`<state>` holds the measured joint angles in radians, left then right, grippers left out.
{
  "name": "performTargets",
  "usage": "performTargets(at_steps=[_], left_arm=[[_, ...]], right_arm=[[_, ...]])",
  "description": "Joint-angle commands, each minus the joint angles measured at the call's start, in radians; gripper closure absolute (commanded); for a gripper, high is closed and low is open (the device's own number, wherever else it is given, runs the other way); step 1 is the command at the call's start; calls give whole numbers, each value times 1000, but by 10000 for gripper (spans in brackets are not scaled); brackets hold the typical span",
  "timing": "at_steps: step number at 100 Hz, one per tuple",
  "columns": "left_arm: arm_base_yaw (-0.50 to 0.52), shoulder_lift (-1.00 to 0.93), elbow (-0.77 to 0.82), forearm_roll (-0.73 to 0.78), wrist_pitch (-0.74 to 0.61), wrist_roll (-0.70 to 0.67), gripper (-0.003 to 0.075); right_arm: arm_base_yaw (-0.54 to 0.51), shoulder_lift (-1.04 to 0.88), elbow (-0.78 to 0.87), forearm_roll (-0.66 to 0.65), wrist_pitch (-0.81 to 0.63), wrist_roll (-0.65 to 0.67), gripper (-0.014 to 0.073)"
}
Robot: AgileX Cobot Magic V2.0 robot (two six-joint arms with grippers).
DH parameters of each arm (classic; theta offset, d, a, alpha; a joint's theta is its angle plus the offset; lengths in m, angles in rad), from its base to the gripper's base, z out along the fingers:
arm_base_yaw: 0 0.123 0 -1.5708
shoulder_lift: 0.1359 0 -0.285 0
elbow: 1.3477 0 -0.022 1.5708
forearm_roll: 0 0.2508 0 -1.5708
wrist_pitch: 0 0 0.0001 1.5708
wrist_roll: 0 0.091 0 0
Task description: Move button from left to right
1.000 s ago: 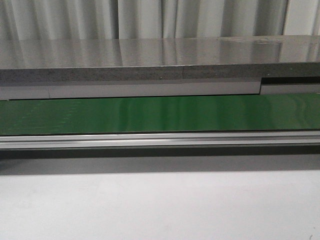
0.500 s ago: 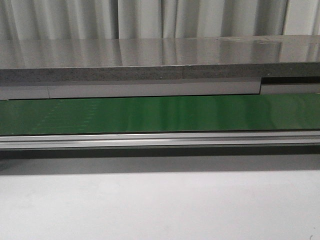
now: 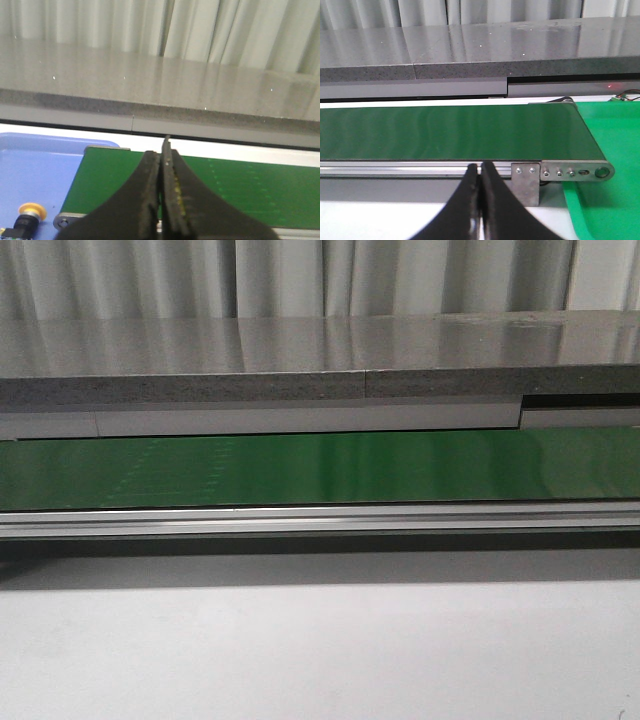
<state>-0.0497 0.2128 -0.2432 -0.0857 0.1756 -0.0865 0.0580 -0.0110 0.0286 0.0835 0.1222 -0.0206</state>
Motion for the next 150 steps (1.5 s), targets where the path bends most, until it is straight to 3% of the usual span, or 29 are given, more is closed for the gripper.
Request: performTargets(at_steps=[1, 22, 32, 91, 102, 116, 127, 134, 150], left_arm=[[-9, 99, -118, -19, 32, -8, 741], [-9, 314, -375, 86, 366, -8, 741], [-9, 389, -457, 108, 460, -8, 741], [-9, 469, -493, 108, 491, -8, 734], [-9, 469, -493, 108, 511, -8, 617], [-9, 469, -493, 108, 530, -8, 302], [-9, 469, -493, 109, 530, -8, 129], [-9, 469, -493, 109, 530, -8, 95], [-9, 469, -493, 102, 528, -8, 100]], right_arm=[[2, -19, -16, -10, -84, 0, 662], [2, -19, -16, -10, -84, 0, 662], [2, -19, -16, -10, -84, 0, 662], [2, -19, -16, -10, -84, 0, 662], [2, -19, -16, -10, -84, 0, 662], [2, -19, -16, -10, -84, 0, 662], [2, -19, -16, -10, -84, 0, 662], [2, -19, -16, -10, -84, 0, 662], [2, -19, -16, -10, -84, 0, 662]])
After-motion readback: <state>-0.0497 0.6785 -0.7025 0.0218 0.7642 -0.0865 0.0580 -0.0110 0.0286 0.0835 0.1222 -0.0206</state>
